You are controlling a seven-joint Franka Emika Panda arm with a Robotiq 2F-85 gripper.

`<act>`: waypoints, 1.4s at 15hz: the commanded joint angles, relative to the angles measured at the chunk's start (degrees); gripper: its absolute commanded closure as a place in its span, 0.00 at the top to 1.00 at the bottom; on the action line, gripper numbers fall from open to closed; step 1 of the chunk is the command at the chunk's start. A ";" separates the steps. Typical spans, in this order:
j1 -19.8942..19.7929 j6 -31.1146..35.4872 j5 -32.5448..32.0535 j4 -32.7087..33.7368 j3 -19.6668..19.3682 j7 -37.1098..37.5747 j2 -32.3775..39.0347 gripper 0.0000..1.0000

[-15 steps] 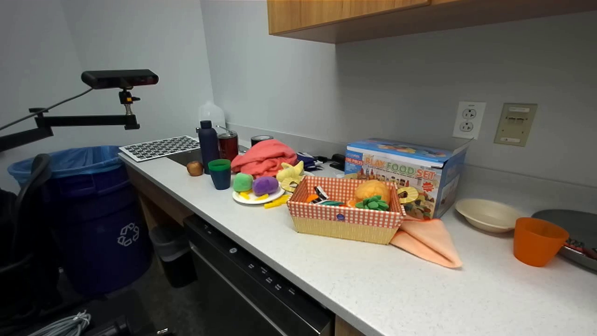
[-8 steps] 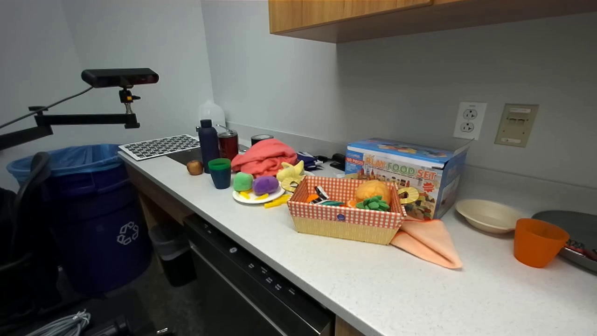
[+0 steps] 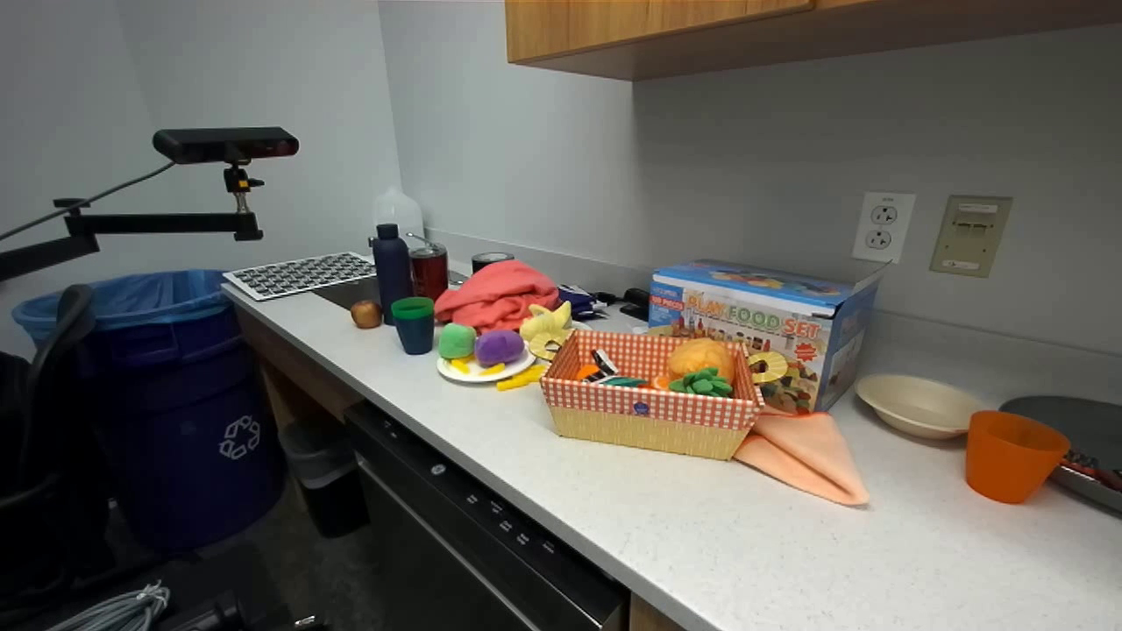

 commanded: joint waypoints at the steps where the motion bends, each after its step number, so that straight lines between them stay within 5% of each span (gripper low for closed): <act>1: 3.30 -6.77 -0.39 5.24 -2.29 -4.52 1.87 1.00; 3: 0.43 -4.44 0.49 1.93 -1.04 -3.41 1.45 1.00; 16: 2.12 -8.29 0.02 4.22 -2.07 -5.03 2.33 1.00; 17: -4.68 -5.29 -2.01 -4.37 3.05 -6.12 -1.37 1.00; 21: -14.14 -4.32 -3.33 -18.48 10.29 -5.28 -7.68 1.00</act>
